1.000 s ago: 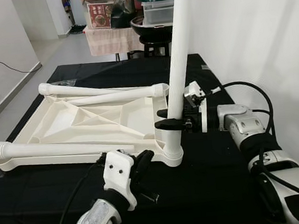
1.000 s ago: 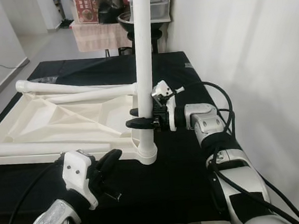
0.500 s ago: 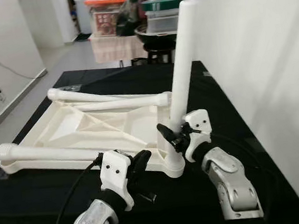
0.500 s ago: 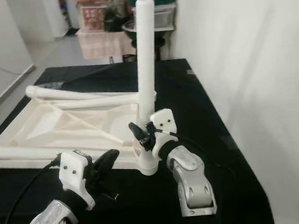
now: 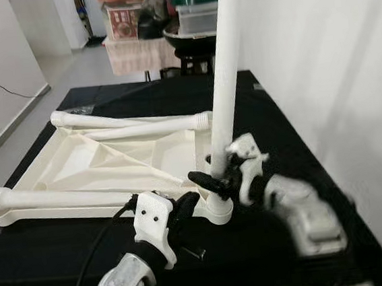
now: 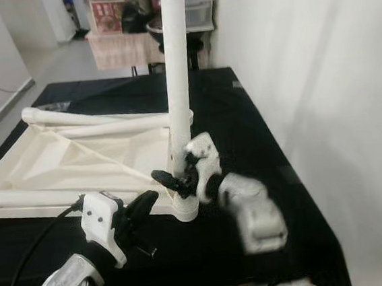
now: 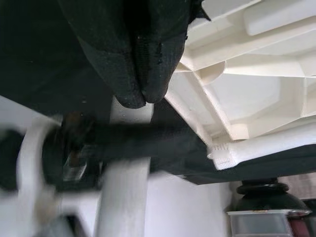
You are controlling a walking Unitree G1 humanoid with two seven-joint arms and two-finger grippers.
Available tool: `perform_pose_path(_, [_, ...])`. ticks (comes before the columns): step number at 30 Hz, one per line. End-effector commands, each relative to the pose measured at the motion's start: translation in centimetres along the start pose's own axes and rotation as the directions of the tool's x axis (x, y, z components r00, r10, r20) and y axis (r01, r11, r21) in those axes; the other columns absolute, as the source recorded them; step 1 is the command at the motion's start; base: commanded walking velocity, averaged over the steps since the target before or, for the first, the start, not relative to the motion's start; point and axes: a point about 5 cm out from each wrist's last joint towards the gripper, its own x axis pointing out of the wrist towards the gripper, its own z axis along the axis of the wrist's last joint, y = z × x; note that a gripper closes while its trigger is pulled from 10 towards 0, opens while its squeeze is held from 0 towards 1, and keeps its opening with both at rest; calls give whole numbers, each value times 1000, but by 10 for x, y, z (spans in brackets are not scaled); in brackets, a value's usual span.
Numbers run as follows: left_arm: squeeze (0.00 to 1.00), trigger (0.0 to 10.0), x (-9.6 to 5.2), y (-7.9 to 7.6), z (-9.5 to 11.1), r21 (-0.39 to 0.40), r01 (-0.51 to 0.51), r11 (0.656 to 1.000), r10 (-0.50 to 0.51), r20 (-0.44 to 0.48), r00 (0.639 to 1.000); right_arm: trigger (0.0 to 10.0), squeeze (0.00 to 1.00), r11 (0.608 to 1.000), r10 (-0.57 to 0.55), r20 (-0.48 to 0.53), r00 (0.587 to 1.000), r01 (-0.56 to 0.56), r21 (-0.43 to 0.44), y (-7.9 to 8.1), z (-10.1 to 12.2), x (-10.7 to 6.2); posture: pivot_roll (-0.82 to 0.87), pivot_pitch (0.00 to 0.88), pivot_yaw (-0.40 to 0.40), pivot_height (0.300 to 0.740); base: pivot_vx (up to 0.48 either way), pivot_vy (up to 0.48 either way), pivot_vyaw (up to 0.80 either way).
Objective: Building children table
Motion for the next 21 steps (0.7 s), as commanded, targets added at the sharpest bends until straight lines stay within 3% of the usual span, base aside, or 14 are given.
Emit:
perform_pose_path(1, [0,10000,1,0,0,-1,-3,1000,3,-2,1000,10000,451,995,104,11,995,-104,-1,0,1,3,-41,0,-38,740,0,0,0])
perform_pose_path(2, [0,10000,1,0,0,0,-4,1000,4,-1,1000,10000,0,986,163,-3,987,-163,-18,-6,4,2,-37,0,-40,740,0,0,0])
perform_pose_path(9, [0,10000,1,1,-1,4,-12,1000,12,-3,1000,10000,0,934,354,-101,930,-356,-8,-27,9,5,-10,0,-48,740,0,0,0])
perform_pose_path(15, [0,10000,1,1,-2,5,-16,1000,16,-7,1000,10000,0,928,371,-138,918,-373,12,-37,9,15,4,0,-51,740,0,0,0])
perform_pose_path(16, [0,10000,1,1,-2,5,-16,1000,16,-8,1000,3529,0,927,373,-125,919,-373,18,-38,10,17,4,0,-49,740,0,0,0])
perform_pose_path(17, [0,10000,0,0,-2,4,-17,1000,17,-8,1000,745,0,928,372,-114,921,-372,24,-39,11,17,4,0,-49,740,0,0,0])
perform_pose_path(18, [0,10000,0,0,-2,4,-16,1000,17,-9,1000,0,0,926,378,-106,920,-377,30,-39,11,17,3,0,-47,740,0,0,0])
perform_pose_path(21, [0,10000,0,0,-2,3,-16,1000,16,-9,1000,0,0,920,392,-102,915,-390,32,-40,9,14,2,0,-46,740,0,0,0])
